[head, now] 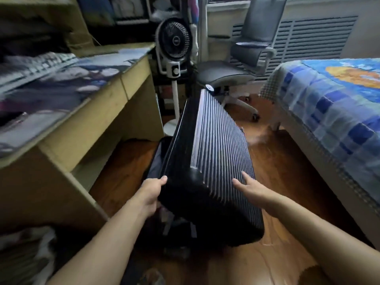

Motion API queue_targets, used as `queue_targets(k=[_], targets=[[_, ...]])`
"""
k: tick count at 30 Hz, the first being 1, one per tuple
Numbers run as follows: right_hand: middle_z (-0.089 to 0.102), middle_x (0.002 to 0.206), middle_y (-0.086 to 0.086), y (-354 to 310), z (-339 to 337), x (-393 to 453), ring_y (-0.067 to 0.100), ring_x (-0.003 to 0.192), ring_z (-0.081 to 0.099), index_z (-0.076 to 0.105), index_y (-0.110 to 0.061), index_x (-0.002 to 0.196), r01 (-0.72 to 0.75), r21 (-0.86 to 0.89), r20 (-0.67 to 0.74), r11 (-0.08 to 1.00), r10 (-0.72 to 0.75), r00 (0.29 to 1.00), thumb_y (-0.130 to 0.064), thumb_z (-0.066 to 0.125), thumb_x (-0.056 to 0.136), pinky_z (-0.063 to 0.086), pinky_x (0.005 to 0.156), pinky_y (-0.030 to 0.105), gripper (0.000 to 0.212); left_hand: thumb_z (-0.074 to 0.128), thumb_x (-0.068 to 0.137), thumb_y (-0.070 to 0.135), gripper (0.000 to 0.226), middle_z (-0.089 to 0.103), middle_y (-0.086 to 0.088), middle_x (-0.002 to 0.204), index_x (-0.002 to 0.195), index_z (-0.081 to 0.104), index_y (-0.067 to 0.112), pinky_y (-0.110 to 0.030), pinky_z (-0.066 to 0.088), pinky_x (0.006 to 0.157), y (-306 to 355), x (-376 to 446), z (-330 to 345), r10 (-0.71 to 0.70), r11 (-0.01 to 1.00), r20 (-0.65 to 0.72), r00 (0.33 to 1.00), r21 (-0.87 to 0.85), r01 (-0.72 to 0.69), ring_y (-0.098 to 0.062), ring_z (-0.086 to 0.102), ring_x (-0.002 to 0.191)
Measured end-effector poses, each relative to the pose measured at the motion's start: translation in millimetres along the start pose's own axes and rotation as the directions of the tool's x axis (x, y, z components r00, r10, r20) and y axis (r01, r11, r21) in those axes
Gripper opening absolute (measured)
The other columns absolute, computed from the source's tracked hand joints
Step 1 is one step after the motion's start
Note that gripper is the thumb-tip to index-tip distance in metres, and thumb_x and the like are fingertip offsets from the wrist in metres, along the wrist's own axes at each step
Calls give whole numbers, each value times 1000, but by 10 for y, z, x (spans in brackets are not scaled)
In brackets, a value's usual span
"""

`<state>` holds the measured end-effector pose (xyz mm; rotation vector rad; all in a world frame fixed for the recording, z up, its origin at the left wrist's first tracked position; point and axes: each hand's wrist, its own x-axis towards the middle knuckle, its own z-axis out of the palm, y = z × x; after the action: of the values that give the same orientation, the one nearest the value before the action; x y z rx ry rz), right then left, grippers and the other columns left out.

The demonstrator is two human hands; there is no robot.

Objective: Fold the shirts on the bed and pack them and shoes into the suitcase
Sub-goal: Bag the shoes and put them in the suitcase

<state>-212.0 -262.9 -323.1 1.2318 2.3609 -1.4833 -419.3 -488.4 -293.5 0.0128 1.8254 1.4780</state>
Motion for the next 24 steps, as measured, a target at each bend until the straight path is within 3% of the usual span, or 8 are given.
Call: queue_targets(k=[6, 10, 12, 15, 17, 19, 22, 24], targets=[[-9, 166, 22, -16, 389, 453, 37, 155, -5, -11, -30, 160, -215, -268, 111, 939, 251, 962, -73, 42, 93, 8, 123, 49, 96, 42, 104, 13, 25, 65, -17, 86, 89, 62, 8, -37, 55, 41, -45, 403, -826, -116, 990, -248, 962, -113, 90, -32, 66, 66], [-10, 168, 12, -20, 574, 591, 34, 155, 0, -11, -40, 158, -211, -268, 214, 940, 272, 938, -83, 47, 83, 11, 124, 54, 104, 41, 98, 21, 37, 71, -21, 116, 121, 65, 6, -49, 61, 73, -21, 502, -1011, -138, 982, -296, 945, -167, 91, -41, 71, 95], [-8, 169, 12, -26, 611, 644, 34, 155, 2, -11, -43, 158, -209, -274, 216, 939, 272, 938, -84, 50, 80, 12, 124, 53, 107, 40, 100, 33, 47, 58, -19, 141, 137, 57, 9, -50, 54, 97, 64, 409, -947, -127, 983, -283, 951, -162, 83, -41, 61, 120], [-9, 168, 12, -77, 636, 612, 39, 154, 9, -3, -43, 159, -160, -380, 212, 911, 255, 943, -74, 56, 86, 21, 122, 48, 99, 30, 106, 50, 64, 23, -13, 165, 158, 29, 14, -55, 20, 123, 43, 497, -827, -32, 989, -427, 904, 119, 91, -37, 28, 149], [-7, 169, 5, -97, 746, 631, 34, 154, 11, 10, -43, 160, -112, -540, 244, 834, 283, 928, -74, 53, 88, 26, 122, 45, 89, 26, 106, 53, 64, 12, -9, 167, 159, 27, 16, -55, 14, 124, 29, 567, -684, 155, 908, -425, 892, 416, 40, -35, 18, 152], [10, 167, -1, -139, 862, 689, 34, 152, 20, 30, -40, 155, -48, -632, 268, 774, 277, 923, -87, 42, 81, 27, 121, 48, 89, 31, 104, 54, 66, 4, -4, 169, 161, 20, 21, -54, 15, 124, 25, 742, -538, 222, 831, -329, 918, 556, -2, -35, 10, 154], [26, 153, 8, -145, 937, 848, 38, 136, 40, 38, -25, 149, -97, -448, 4, 889, 110, 994, -68, 49, 93, 40, 112, 50, 71, 36, 104, 55, 74, -6, -5, 170, 163, 5, 24, -51, 12, 124, 12, 1189, -475, 266, 669, -245, 932, 743, 4, -34, -1, 156], [27, 153, 14, 10, 929, 1007, 38, 137, 39, 28, -19, 154, -182, -211, -254, 960, 126, 959, -54, 53, 97, 39, 113, 50, 72, 39, 103, 57, 79, -5, -9, 170, 163, 2, 22, -51, 11, 124, -14, 1499, -549, 244, 656, -267, 932, 754, 44, -35, 3, 156]])
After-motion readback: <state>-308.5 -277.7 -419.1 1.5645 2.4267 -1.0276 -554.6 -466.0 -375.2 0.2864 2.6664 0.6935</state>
